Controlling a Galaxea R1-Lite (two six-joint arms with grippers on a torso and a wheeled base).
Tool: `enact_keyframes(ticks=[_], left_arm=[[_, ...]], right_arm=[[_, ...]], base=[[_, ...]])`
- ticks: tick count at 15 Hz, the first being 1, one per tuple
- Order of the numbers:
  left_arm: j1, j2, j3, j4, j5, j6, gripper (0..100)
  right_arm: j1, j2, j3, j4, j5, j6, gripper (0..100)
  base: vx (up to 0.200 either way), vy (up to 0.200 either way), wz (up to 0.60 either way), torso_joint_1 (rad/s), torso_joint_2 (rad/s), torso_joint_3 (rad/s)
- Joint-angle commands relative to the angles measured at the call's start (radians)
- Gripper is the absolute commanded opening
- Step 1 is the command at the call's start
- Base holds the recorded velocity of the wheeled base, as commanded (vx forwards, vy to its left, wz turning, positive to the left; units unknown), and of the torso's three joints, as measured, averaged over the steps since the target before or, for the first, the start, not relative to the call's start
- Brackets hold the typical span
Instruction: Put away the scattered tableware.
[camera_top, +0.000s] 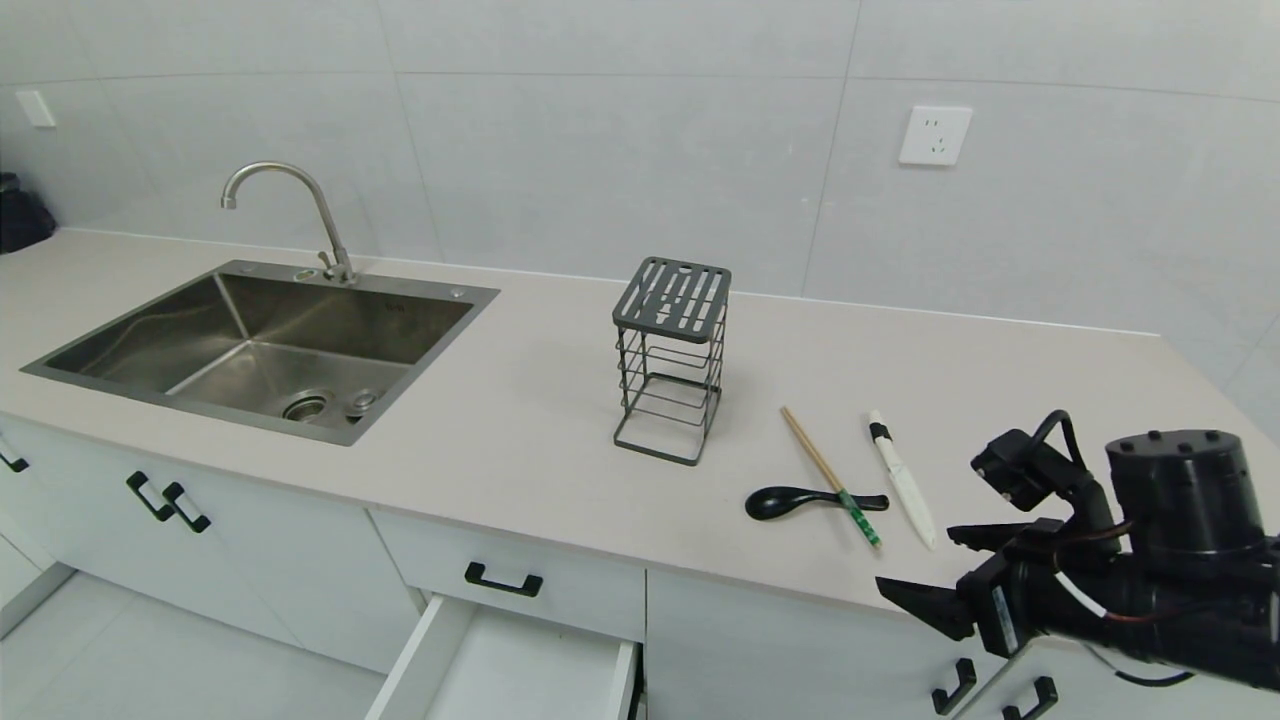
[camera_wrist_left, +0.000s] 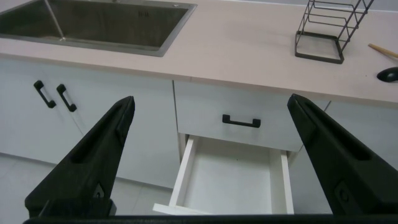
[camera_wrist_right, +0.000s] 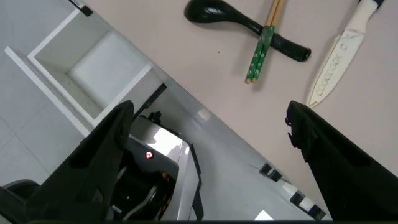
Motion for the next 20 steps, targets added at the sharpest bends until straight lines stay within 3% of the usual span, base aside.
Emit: enact_keyframes(ticks=[1, 5, 8, 14, 20], left_arm=[[0.0, 0.001, 0.0, 0.0, 0.0, 0.0, 100], [0.0, 0.001, 0.0, 0.0, 0.0, 0.0, 100], [0.0, 0.001, 0.0, 0.0, 0.0, 0.0, 100], [0.0, 0.001, 0.0, 0.0, 0.0, 0.0, 100], [0.0, 0.001, 0.0, 0.0, 0.0, 0.0, 100]], right_arm=[[0.002, 0.094, -0.009, -0.028, -0.002, 0.001, 100], [0.002, 0.204, -0.017, -0.124, -0.004, 0.016, 100], [0.063, 0.291, -0.023, -0.232, -0.074, 0.086, 100], [0.039, 0.371, -0.124, -0.239, -0.163, 0.125, 100], [0.029, 0.446, -0.138, -0.259, -0.16, 0.123, 100]], base=[[0.0, 0.0, 0.0, 0.0, 0.0, 0.0], [0.0, 0.0, 0.0, 0.0, 0.0, 0.0], [0.0, 0.0, 0.0, 0.0, 0.0, 0.0], [0.0, 0.0, 0.0, 0.0, 0.0, 0.0], [0.0, 0.0, 0.0, 0.0, 0.0, 0.0]])
